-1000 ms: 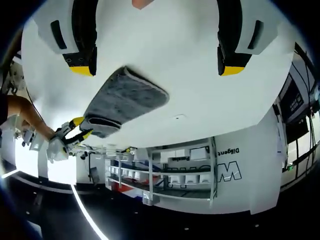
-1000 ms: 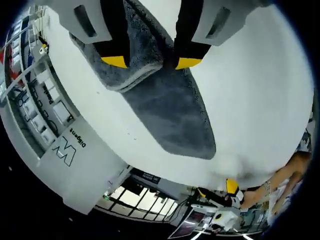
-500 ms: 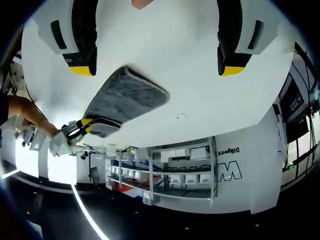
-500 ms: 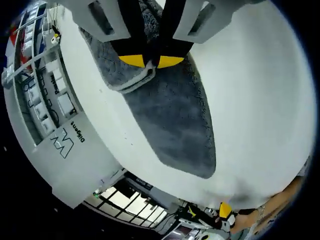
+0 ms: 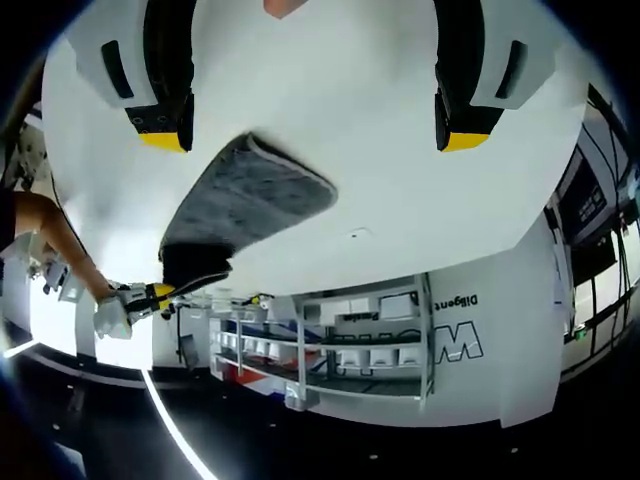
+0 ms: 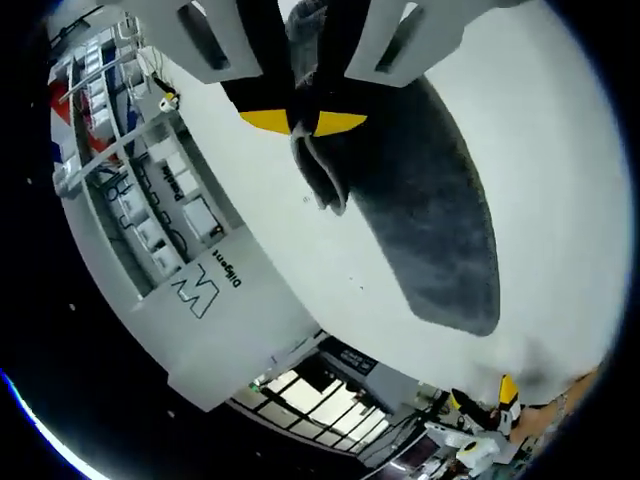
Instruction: Open the folded towel by lifting each exposed corner and separating the folded layers until the towel lies flat within the target outline without major curled edges
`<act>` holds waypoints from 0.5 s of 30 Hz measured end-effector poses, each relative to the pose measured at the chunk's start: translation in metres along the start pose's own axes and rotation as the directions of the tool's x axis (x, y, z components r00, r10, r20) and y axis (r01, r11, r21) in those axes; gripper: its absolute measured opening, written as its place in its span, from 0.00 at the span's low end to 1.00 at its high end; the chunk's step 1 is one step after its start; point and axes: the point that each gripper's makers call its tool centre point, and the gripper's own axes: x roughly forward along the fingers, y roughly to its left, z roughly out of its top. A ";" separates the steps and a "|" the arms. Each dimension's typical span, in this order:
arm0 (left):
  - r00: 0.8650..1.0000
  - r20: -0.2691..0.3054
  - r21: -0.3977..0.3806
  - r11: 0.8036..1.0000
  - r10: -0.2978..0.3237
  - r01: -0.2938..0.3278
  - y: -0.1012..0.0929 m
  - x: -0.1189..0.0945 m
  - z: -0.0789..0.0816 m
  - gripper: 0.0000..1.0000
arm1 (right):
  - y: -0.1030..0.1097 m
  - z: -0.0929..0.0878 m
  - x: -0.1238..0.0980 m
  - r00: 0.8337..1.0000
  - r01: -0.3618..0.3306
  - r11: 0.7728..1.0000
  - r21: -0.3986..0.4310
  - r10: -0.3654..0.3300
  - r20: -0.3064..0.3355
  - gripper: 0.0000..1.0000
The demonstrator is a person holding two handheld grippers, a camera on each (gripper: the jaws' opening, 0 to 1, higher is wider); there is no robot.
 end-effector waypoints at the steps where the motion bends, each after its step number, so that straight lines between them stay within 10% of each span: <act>1: 1.000 -0.002 0.000 1.000 0.001 -0.001 0.000 0.000 -0.001 0.99 | -0.008 -0.004 -0.003 1.000 0.021 1.000 0.006 -0.021 -0.005 0.02; 15: 1.000 -0.019 -0.006 1.000 0.010 -0.010 0.005 0.003 -0.005 0.99 | -0.095 -0.061 -0.038 0.959 0.267 0.962 0.056 -0.260 -0.113 0.02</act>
